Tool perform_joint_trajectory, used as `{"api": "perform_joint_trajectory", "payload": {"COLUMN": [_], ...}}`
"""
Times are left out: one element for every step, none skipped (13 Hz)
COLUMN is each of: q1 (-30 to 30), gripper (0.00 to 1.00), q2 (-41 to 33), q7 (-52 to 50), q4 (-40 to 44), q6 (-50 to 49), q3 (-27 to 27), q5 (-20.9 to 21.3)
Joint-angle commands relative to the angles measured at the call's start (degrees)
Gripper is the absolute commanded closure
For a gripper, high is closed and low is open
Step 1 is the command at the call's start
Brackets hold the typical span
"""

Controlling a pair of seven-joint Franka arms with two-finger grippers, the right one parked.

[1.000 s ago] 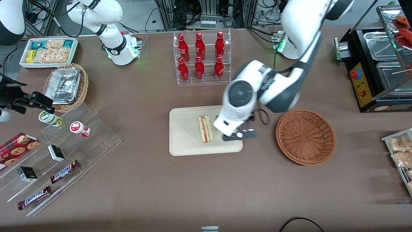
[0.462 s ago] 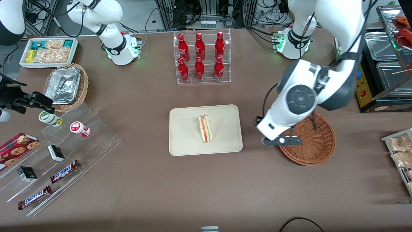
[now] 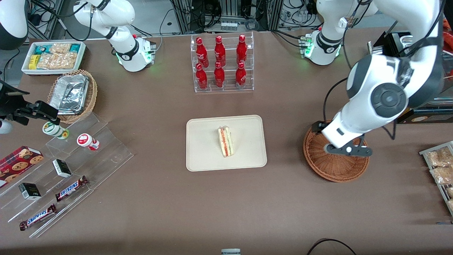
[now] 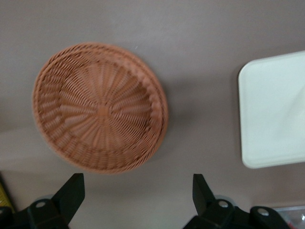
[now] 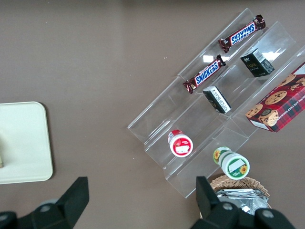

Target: Place sandwich from basket to tray

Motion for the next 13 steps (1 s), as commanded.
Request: {"api": "perform_joint_trajectory", "payload": {"q1": [1.7,3.2,3.7,4.0,4.7,5.0,5.1,4.9,4.9,4.8,4.8,4.8,4.8], "gripper": [0.00,0.00,0.00,0.00,0.00,0.00,0.00,0.00,0.00,0.00,0.00,0.00,0.00], "q2": [-6.6,-6.9,-7.3,-8.3,-9.2,-9.7,-10.5,-11.5,-12.1,-12.7,-12.9,-12.9,-13.2], "q7": [4.1,6.0,7.4,8.2,9.4,10.5,11.7,12.4,12.7,13.2,13.6,14.2,14.2], "q4": [-4.5,-4.1,-3.7,-3.7,-3.7,-3.6,-3.3,-3.2,-2.9,-2.4,-1.8,-0.7,0.3], "q6": [-3.4,-5.5,-6.2,-6.4,-7.5,-9.0,-10.3,-11.1,-11.9,-12.8,-14.2,-15.6,-16.5], "q3": [-0.1,-0.2,-0.1,0.1,0.1,0.2,1.8,3.6,4.5,5.5,6.1,6.5,6.8], "q5": [-0.6,-0.6,-0.6,-0.6,-0.8,-0.9,-1.0,-1.8,-2.8,-2.9,-3.0,-3.0,-3.0]}}
